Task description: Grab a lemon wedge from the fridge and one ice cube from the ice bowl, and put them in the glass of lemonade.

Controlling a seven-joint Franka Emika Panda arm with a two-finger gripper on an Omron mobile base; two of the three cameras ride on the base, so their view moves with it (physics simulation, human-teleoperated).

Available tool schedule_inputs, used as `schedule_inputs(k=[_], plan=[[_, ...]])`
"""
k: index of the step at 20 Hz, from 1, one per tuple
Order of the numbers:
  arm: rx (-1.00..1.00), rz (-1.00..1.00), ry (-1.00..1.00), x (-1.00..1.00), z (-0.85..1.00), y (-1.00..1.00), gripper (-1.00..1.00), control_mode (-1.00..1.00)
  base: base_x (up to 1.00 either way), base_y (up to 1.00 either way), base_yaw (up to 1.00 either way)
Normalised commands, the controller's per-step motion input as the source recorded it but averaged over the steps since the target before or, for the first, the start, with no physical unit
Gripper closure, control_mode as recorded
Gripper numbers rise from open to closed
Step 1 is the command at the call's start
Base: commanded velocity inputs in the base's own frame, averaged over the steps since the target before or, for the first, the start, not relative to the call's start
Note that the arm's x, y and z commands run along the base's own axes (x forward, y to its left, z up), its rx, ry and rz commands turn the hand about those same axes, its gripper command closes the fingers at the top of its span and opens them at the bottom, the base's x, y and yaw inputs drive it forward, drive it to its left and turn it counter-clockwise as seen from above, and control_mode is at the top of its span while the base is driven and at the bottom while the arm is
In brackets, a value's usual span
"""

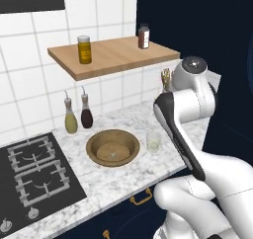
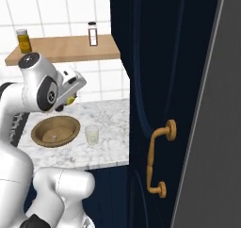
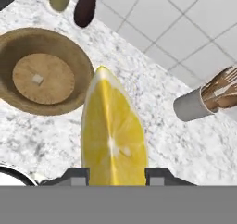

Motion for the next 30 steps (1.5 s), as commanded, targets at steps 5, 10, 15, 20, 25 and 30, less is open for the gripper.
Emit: schedule_inputs(k=[5,10,15,20,25,30], plan=[[-0.5,0.45,0.31,0.0,-0.36,-0.08,1.0,-1.0,0.0,0.0,0.0],[-0.53,0.52,0.38,0.0,-0.15,-0.06,1.0,-1.0,0.0,0.0,0.0],[-0.57,0.51,0.4,0.0,-0.21,0.0,1.0,-1.0,0.0,0.0,0.0],[-0.43,0.56,0.19,0.04,-0.36,-0.08,1.0,-1.0,0.0,0.0,0.0],[-0.27,0.57,0.11,0.23,-0.44,-0.28,1.0,-1.0,0.0,0.0,0.0],[-0.2,0.12,0.05,0.44,-0.31,0.02,1.0,-1.0,0.0,0.0,0.0]])
